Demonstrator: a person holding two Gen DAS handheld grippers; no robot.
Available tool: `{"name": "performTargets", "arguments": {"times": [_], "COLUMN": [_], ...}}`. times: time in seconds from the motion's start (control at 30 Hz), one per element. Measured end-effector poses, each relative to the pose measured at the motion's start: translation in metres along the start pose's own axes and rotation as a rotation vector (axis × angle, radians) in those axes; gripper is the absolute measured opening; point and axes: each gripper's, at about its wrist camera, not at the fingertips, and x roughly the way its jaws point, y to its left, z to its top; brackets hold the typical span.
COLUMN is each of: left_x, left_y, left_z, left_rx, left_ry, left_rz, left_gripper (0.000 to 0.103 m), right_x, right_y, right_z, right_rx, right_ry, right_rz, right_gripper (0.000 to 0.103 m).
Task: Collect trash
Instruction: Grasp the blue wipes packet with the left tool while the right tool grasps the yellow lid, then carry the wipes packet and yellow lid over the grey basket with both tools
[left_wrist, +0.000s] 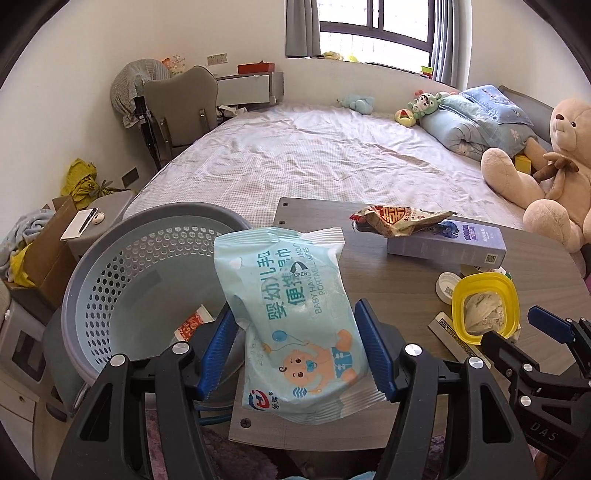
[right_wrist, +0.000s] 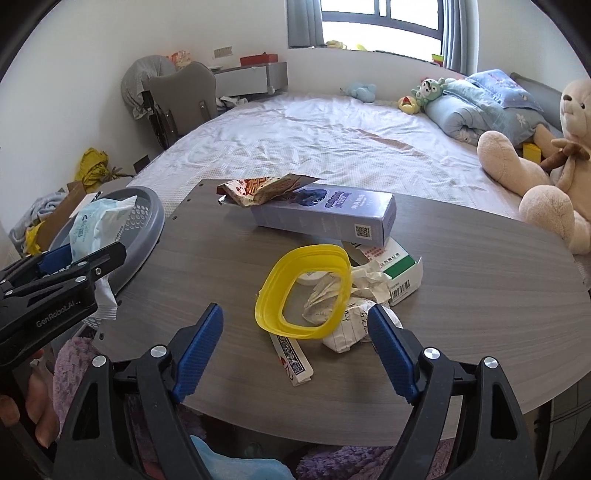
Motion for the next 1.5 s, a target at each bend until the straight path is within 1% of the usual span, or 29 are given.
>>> {"name": "performTargets", "arguments": {"times": [0.1,0.2,0.33,0.5,0.67,0.77,0.87,1.03,1.23,1.3,1.4,1.5], "left_x": [0.002,0.004,0.009,0.015,0.018,0.019,0.019,0.017,0.013,0.009,0.005,0.002], "left_y": [0.009,0.016,0.027,0.038,0.048,0.052,0.055,0.055,0.057,0.061,0.070,0.083], "left_z": [-0.001,-0.003,-0.003,-0.005,-0.004,-0.004,-0.004,-0.005,-0.003,-0.002,0.000,0.002], "left_rx": [-0.017,-0.030,-0.055,-0.083,-0.106,-0.115,-0.126,-0.129,-0.140,-0.146,-0.162,-0.178], "left_ry": [-0.001,-0.004,0.008,0.019,0.021,0.021,0.018,0.016,0.007,-0.001,-0.019,-0.027], "left_rz": [-0.004,-0.006,-0.016,-0.019,-0.013,-0.013,-0.013,-0.016,-0.026,-0.029,-0.020,-0.005], "left_gripper": [0.062,0.062,0.062,0.062,0.062,0.062,0.062,0.062,0.062,0.062,0.062,0.062], "right_x": [0.010,0.020,0.031,0.045,0.053,0.057,0.058,0.051,0.027,0.016,0.002,-0.004], "right_y": [0.007,0.012,0.018,0.023,0.025,0.027,0.028,0.024,0.023,0.026,0.033,0.049], "right_z": [0.003,0.005,0.006,0.006,0.005,0.005,0.005,0.008,0.018,0.023,0.032,0.042], "right_rx": [-0.026,-0.045,-0.077,-0.103,-0.130,-0.145,-0.163,-0.144,-0.109,-0.105,-0.093,-0.101], "right_ry": [0.019,0.041,0.060,0.093,0.099,0.104,0.104,0.080,0.028,0.007,-0.018,-0.038], "right_rz": [-0.047,-0.089,-0.165,-0.217,-0.268,-0.286,-0.312,-0.291,-0.246,-0.216,-0.146,-0.074], "right_gripper": [0.082,0.082,0.082,0.082,0.082,0.079,0.071,0.070,0.070,0.070,0.070,0.070]}}
